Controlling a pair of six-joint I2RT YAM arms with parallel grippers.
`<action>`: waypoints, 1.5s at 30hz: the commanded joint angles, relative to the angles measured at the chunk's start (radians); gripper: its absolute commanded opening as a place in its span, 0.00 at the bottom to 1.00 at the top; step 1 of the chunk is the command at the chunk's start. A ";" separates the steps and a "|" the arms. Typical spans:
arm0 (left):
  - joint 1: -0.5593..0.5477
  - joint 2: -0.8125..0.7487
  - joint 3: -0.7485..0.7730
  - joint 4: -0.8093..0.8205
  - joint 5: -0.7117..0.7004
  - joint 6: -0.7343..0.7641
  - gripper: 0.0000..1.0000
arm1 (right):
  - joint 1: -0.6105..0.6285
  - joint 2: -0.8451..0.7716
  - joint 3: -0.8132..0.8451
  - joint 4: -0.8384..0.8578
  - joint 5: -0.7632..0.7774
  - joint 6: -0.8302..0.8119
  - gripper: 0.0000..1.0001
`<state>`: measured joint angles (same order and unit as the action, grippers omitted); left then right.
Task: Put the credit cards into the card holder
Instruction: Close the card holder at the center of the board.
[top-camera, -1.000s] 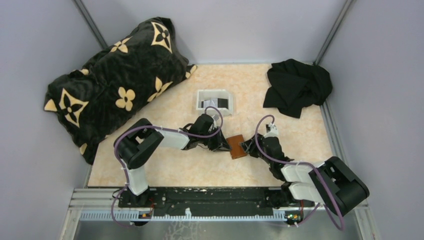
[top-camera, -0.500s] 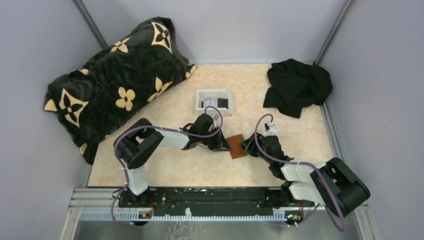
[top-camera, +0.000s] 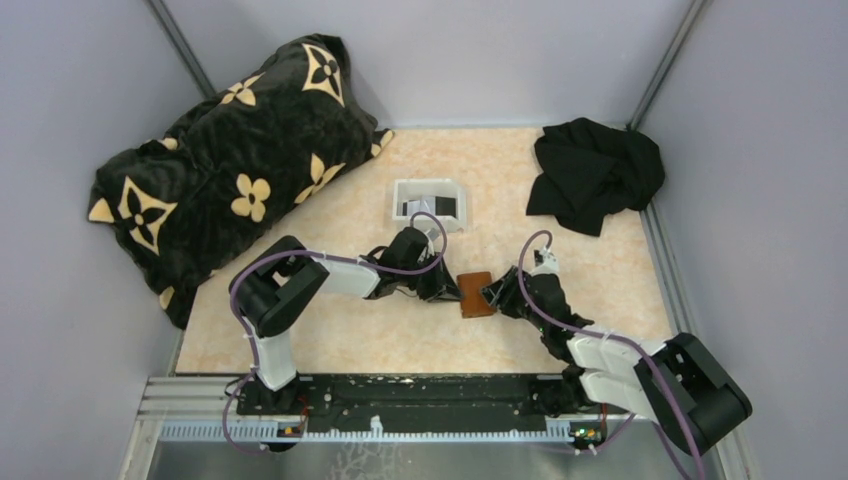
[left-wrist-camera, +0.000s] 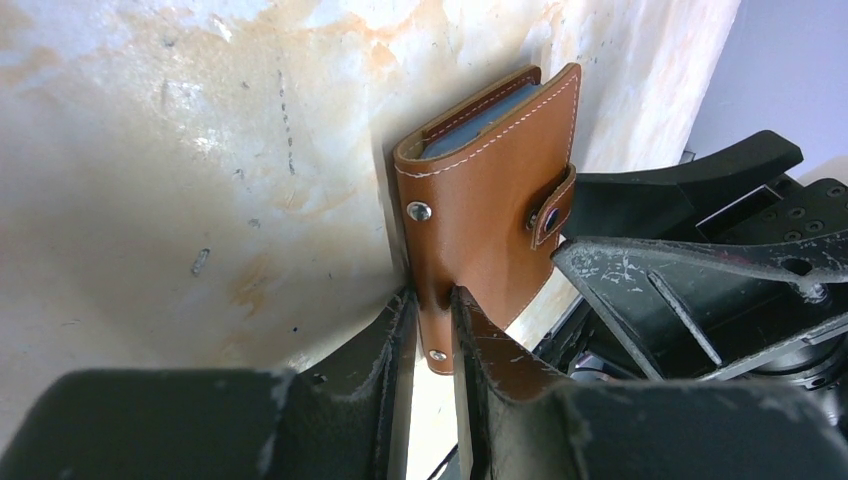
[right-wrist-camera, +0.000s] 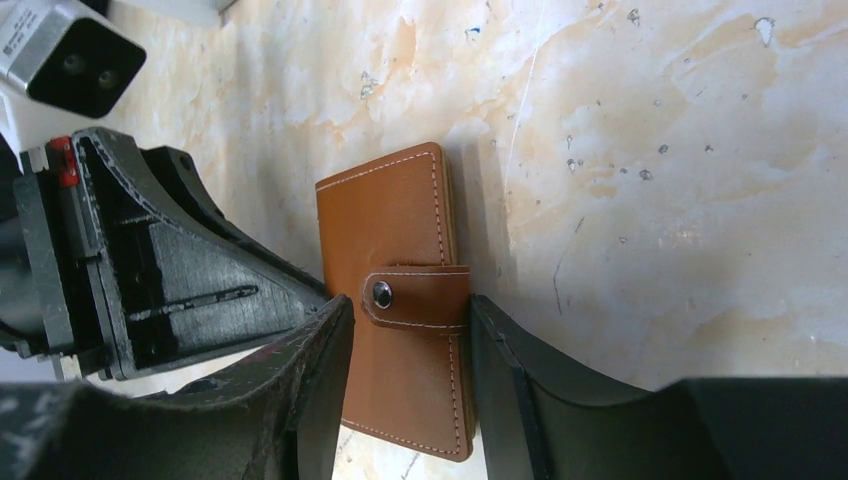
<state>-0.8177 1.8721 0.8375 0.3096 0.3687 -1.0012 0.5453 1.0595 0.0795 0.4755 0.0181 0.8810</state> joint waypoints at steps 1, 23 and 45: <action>-0.003 0.051 -0.014 -0.083 -0.068 0.042 0.27 | -0.012 0.059 0.005 -0.032 0.026 0.048 0.47; -0.003 0.055 -0.016 -0.093 -0.067 0.049 0.26 | -0.016 0.091 0.082 -0.157 0.061 0.089 0.39; -0.003 0.097 -0.023 -0.076 -0.050 0.056 0.26 | -0.016 0.207 0.181 -0.221 0.058 0.126 0.43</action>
<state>-0.8116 1.8893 0.8391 0.3328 0.3931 -0.9977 0.5270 1.2236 0.2478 0.3618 0.0952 1.0176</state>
